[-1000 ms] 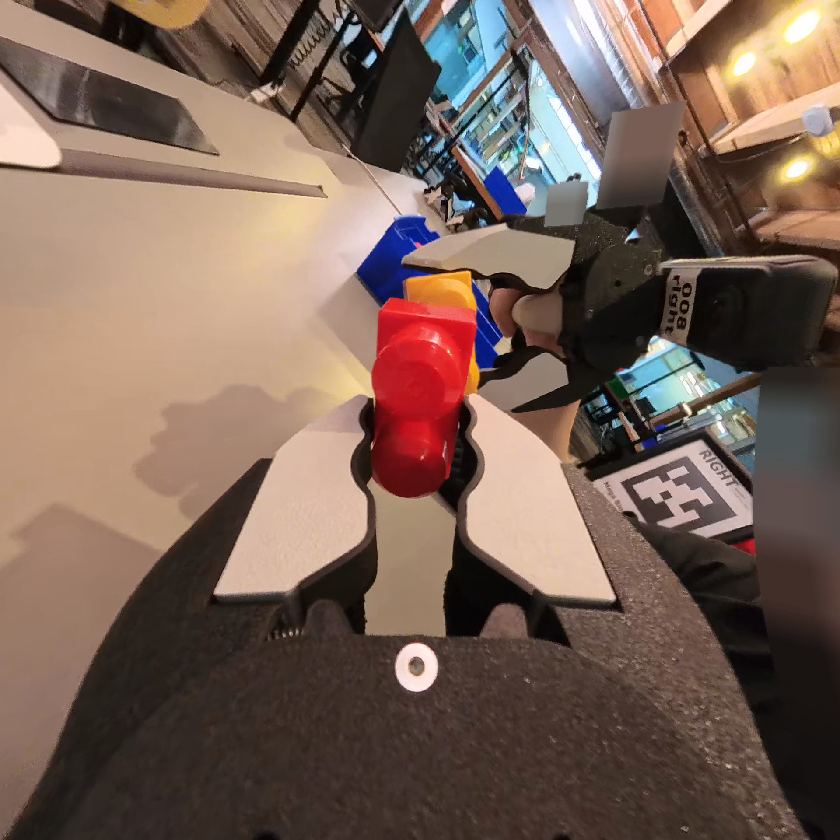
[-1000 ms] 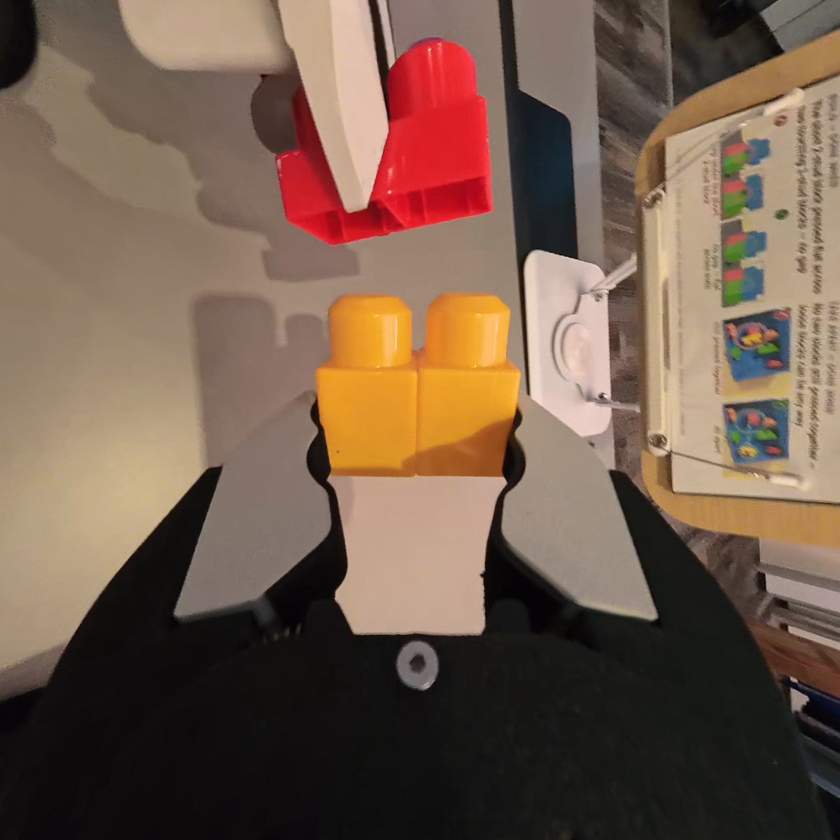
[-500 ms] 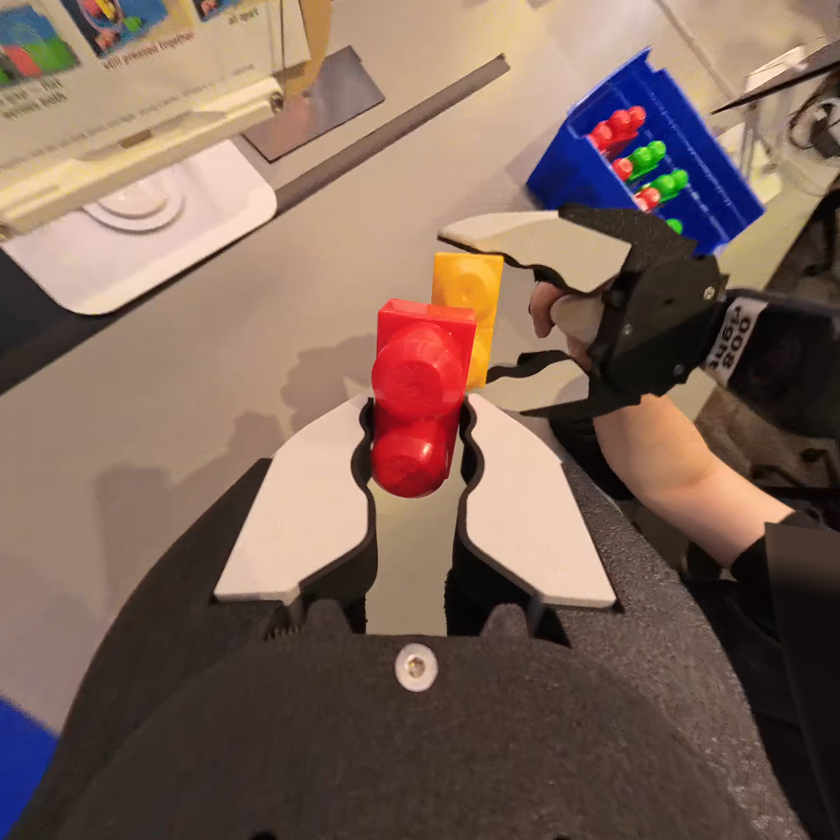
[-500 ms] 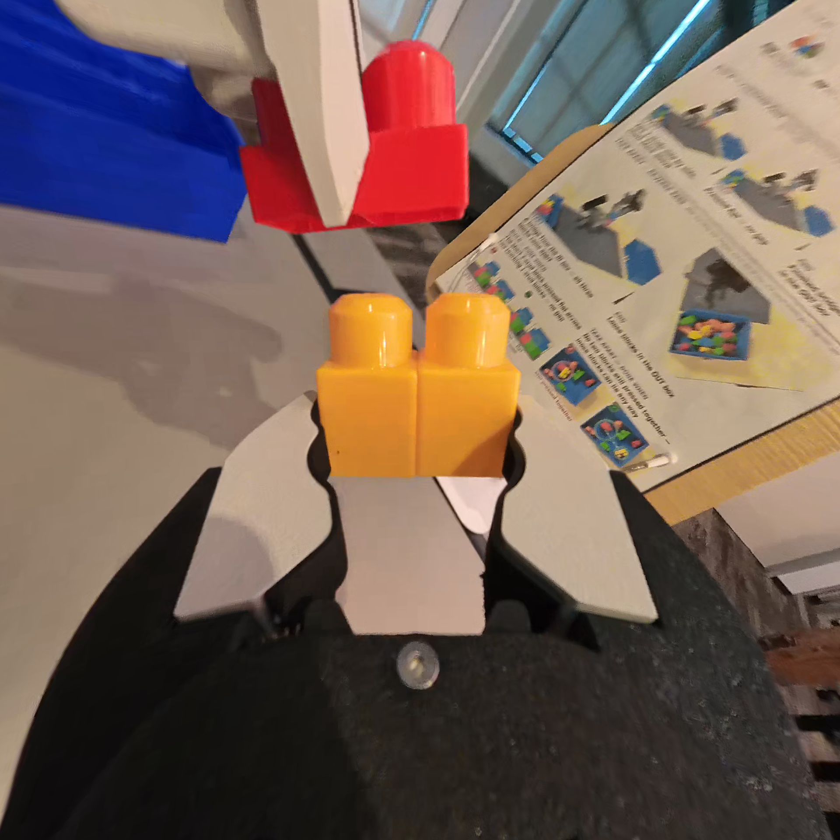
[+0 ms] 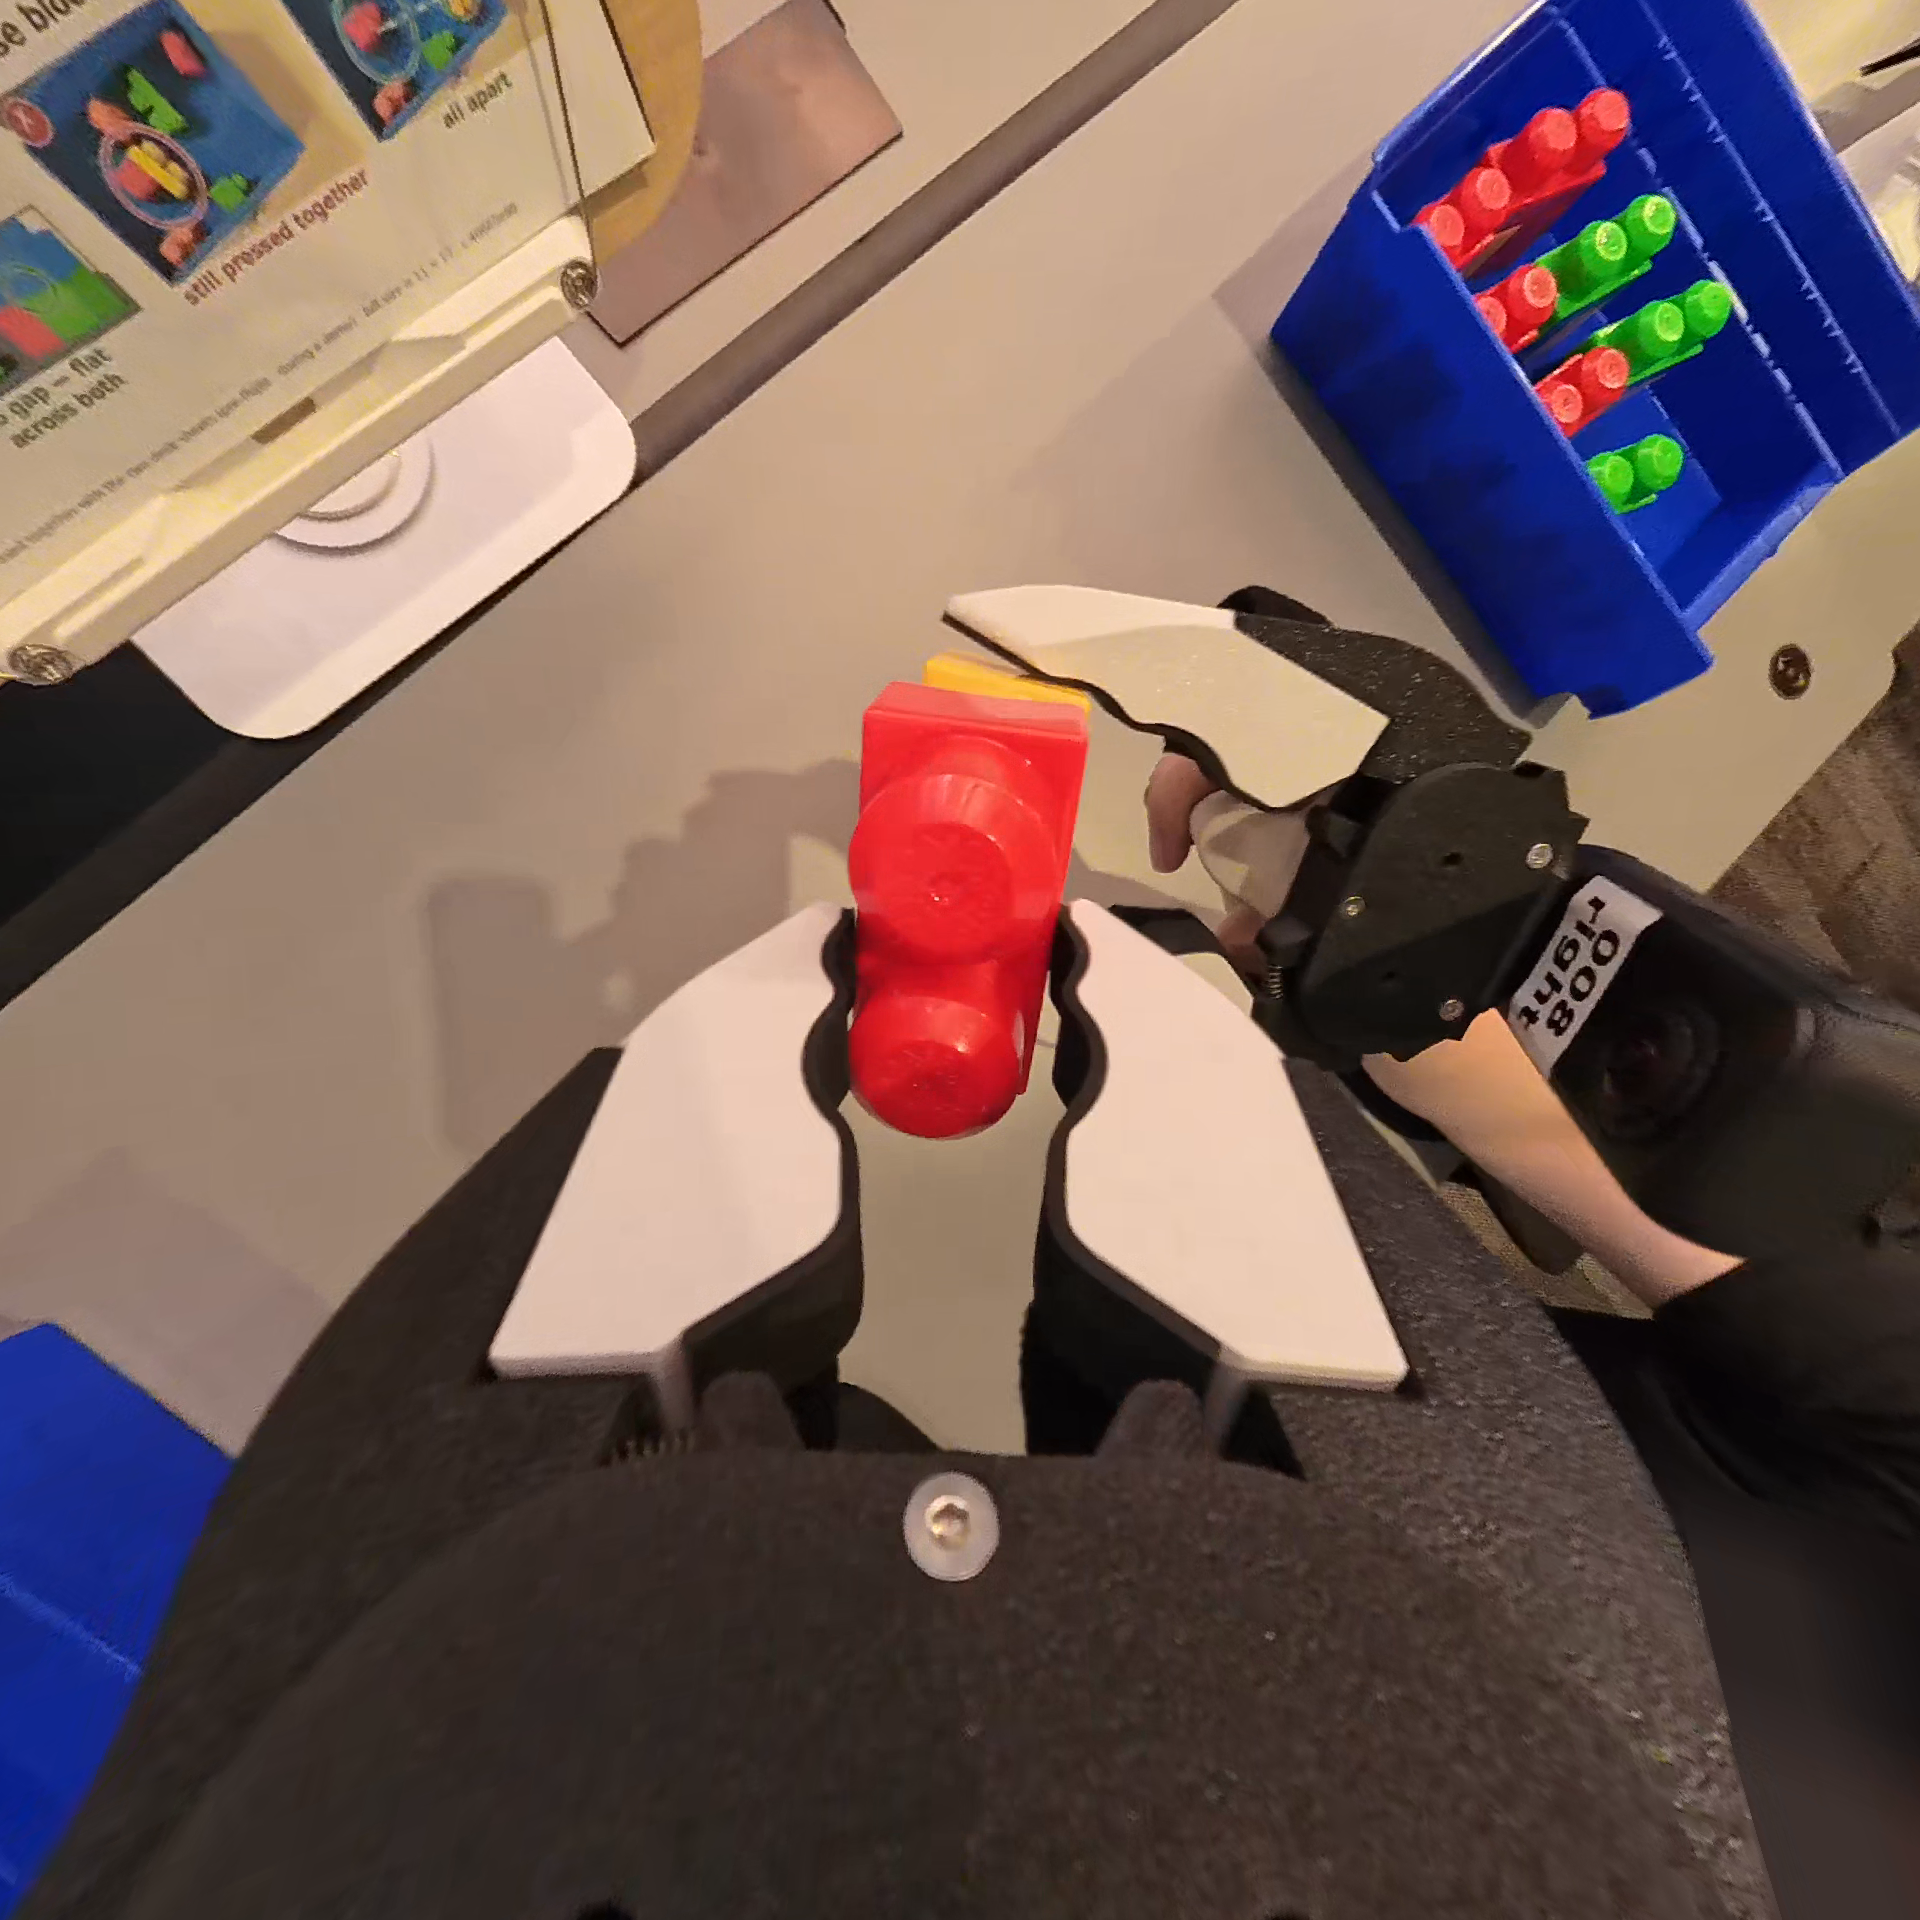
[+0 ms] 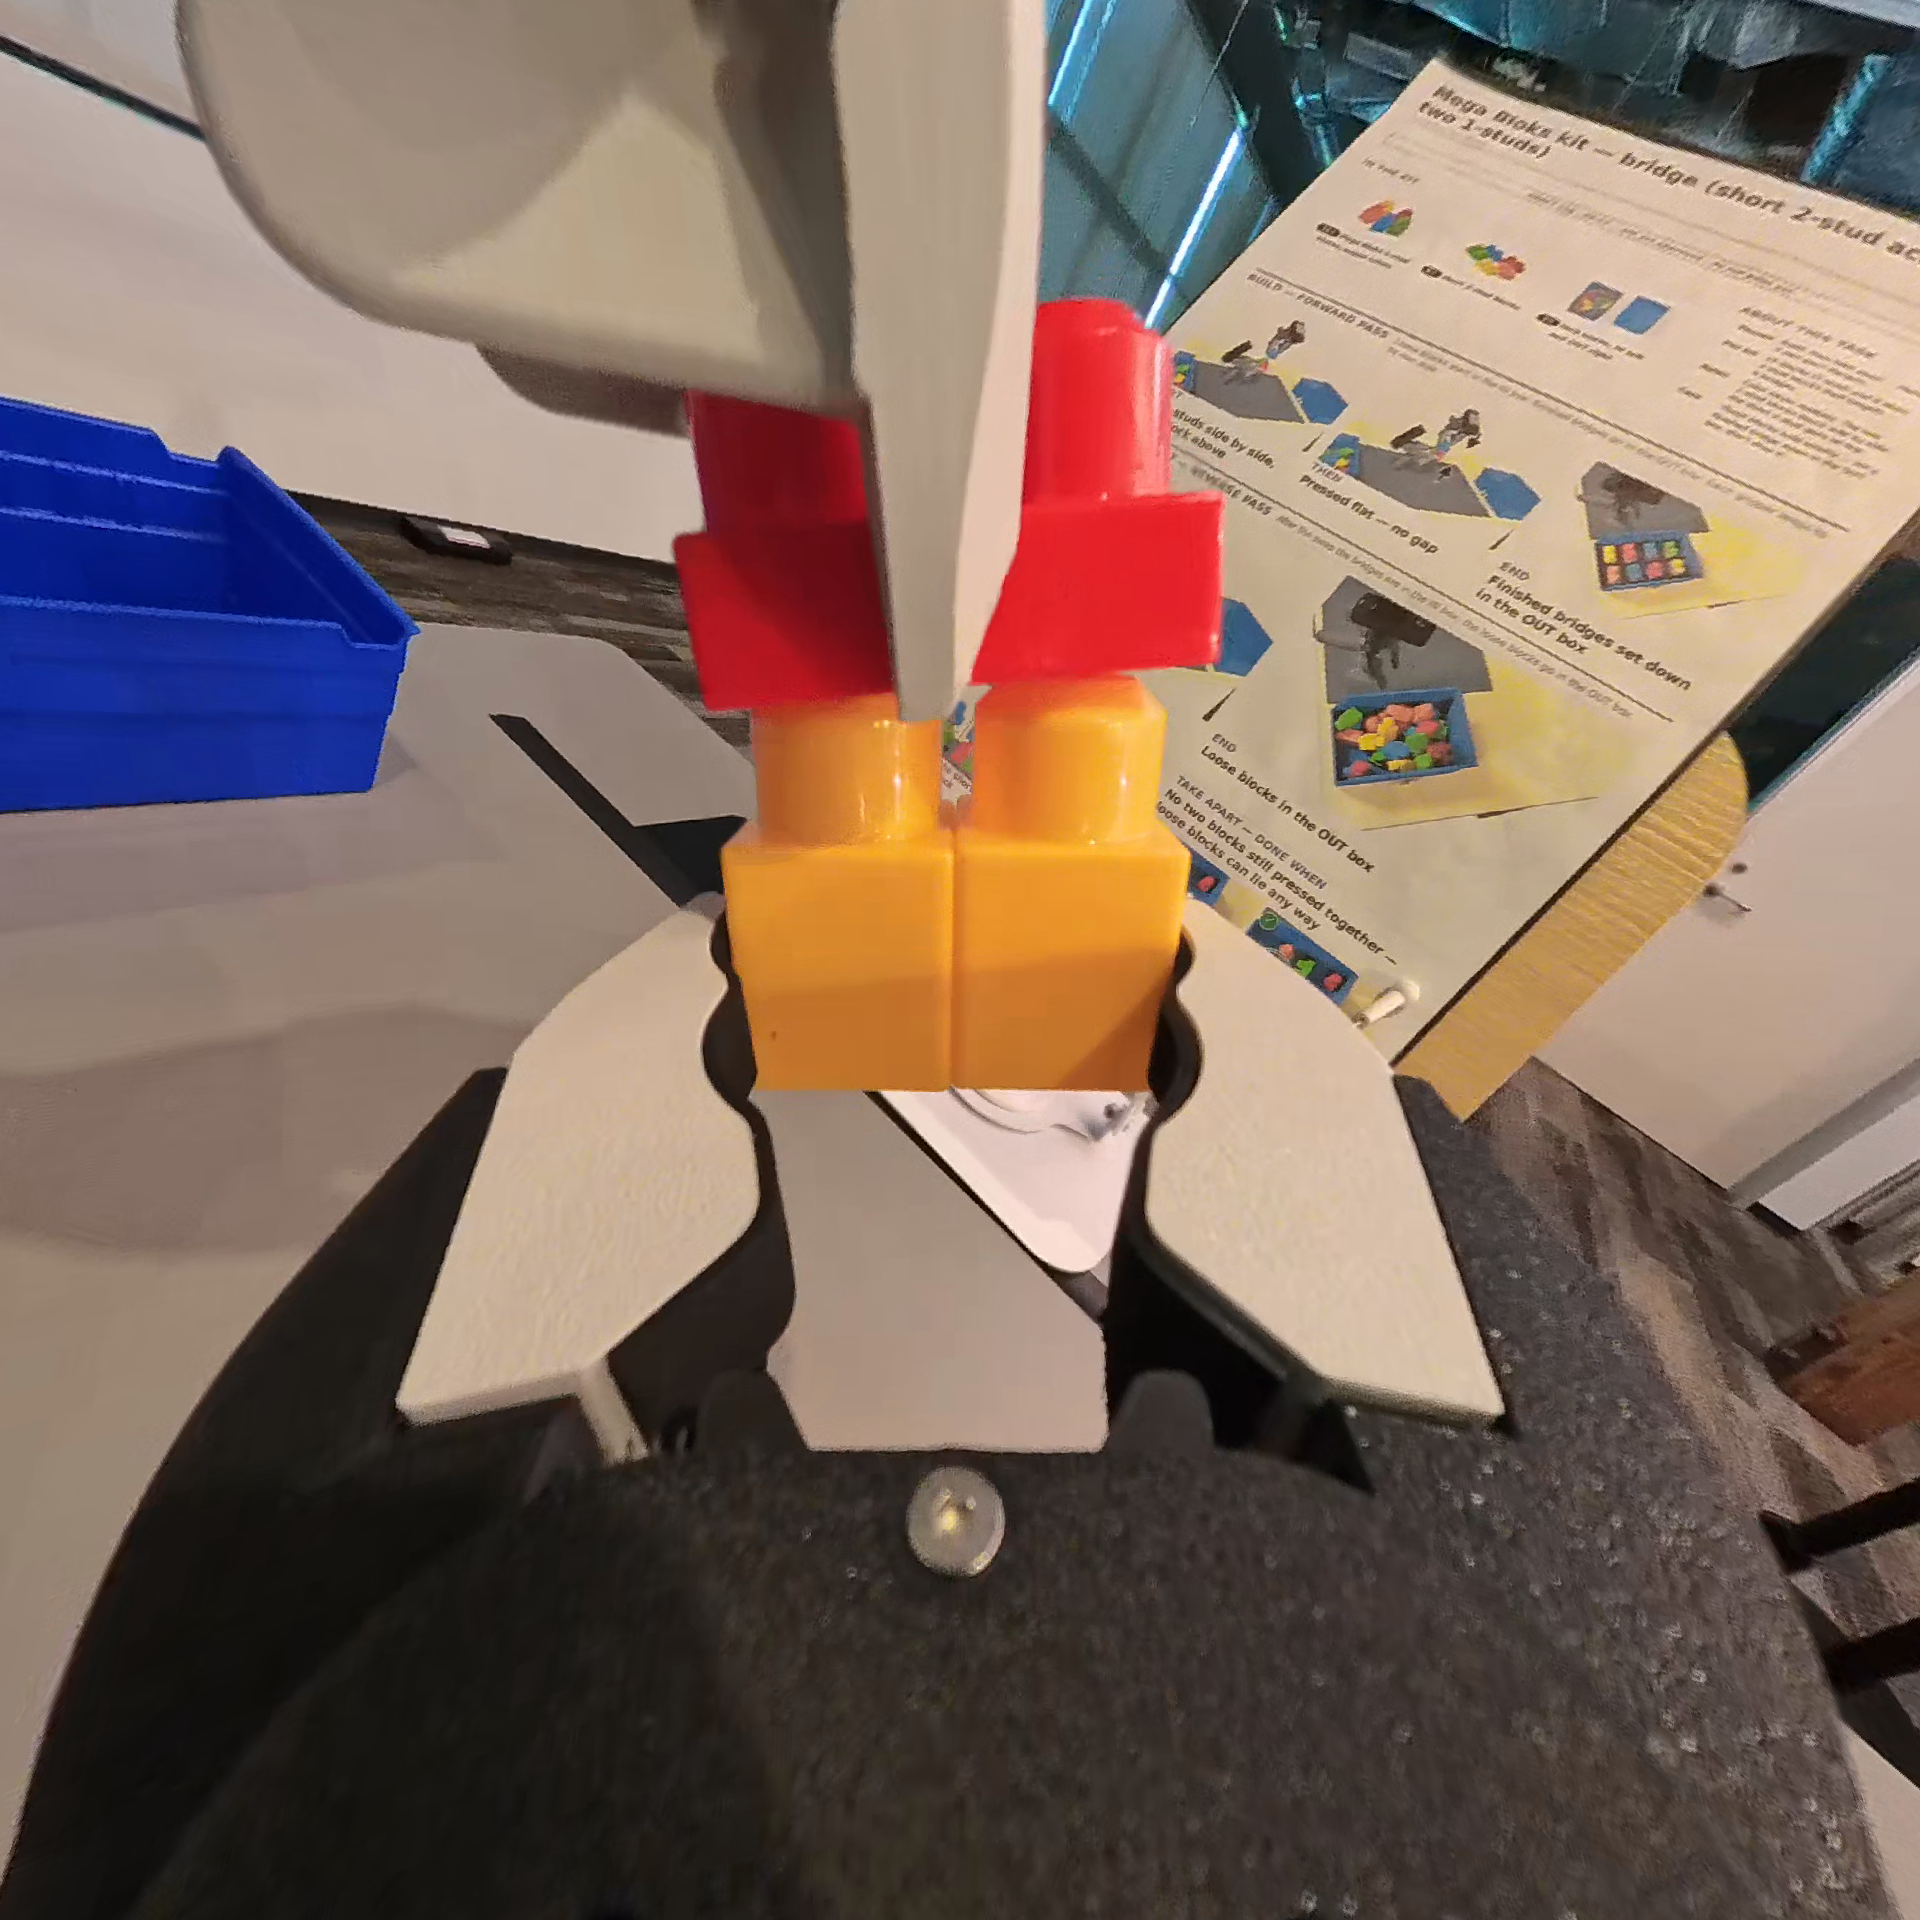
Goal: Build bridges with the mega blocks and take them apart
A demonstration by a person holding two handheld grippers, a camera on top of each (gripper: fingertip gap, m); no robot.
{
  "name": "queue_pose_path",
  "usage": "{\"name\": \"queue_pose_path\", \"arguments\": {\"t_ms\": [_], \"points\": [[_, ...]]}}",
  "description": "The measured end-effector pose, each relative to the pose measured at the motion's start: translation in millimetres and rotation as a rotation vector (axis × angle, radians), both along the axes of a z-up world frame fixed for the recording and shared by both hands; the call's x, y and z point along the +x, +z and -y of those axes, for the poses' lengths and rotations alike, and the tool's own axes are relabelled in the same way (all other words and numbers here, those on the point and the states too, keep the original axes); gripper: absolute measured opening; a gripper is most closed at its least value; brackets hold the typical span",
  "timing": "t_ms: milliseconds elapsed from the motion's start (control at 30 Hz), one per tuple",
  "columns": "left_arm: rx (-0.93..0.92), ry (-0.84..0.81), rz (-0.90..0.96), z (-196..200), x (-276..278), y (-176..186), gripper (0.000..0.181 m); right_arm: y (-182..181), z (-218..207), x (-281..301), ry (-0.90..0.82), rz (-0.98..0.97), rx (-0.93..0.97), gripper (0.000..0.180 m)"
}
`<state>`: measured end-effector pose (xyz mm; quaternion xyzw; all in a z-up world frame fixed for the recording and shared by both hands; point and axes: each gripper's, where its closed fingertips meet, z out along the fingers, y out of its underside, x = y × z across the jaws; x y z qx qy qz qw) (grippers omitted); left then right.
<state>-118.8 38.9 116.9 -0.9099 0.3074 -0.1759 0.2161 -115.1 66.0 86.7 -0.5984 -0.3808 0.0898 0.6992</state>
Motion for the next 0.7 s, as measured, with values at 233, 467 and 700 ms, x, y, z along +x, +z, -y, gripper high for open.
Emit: {"name": "queue_pose_path", "arguments": {"t_ms": [233,467,700], "points": [[-0.018,-0.062,-0.029,4,7,-1,0.035,8,5,1,0.054,-0.040,0.012,0.075],[-0.031,-0.080,-0.083,7,8,-2,0.035,11,7,2,0.050,-0.040,0.039,0.075],[-0.051,-0.115,-0.112,10,12,1,0.035,15,9,5,0.064,-0.059,0.038,0.074]]}}
